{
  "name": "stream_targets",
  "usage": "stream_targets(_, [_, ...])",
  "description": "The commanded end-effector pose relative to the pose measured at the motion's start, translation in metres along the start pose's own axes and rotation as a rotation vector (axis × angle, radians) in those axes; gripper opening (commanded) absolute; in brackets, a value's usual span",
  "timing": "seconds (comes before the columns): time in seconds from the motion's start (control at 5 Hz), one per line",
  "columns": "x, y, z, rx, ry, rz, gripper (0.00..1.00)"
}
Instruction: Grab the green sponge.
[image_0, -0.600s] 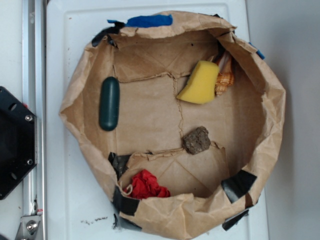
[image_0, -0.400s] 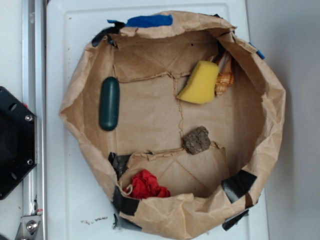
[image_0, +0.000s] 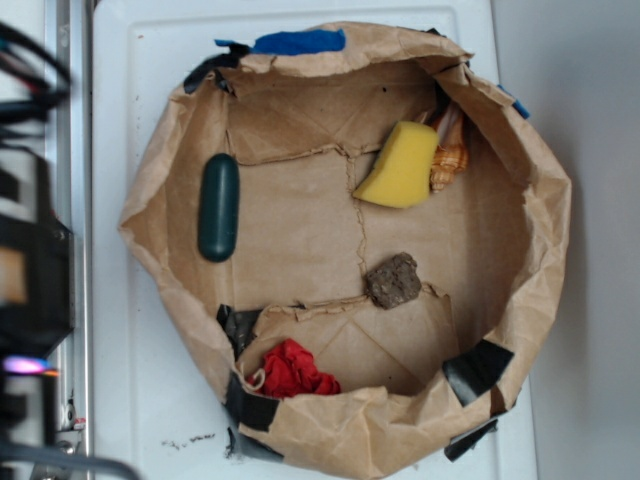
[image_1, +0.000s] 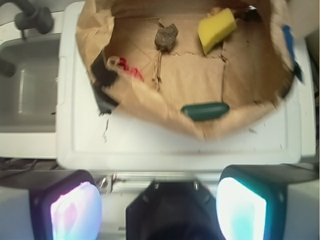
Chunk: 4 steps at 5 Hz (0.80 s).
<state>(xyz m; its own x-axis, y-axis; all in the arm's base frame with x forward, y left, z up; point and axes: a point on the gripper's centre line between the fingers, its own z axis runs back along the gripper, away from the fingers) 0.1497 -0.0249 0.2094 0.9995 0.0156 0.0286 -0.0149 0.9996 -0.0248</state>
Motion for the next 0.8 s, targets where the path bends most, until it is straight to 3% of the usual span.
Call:
stream_targets(0.0, [0.043, 0.015, -0.021, -0.103, -0.020, 0.074, 1.00])
stream_targets(0.2, [0.054, 0.037, -0.015, -0.177, -0.069, 0.301, 1.00])
stream_targets(0.4, [0.058, 0.046, -0.007, -0.197, -0.118, 0.354, 1.00])
stream_targets(0.6, [0.070, 0.053, 0.002, -0.180, -0.190, 0.399, 1.00])
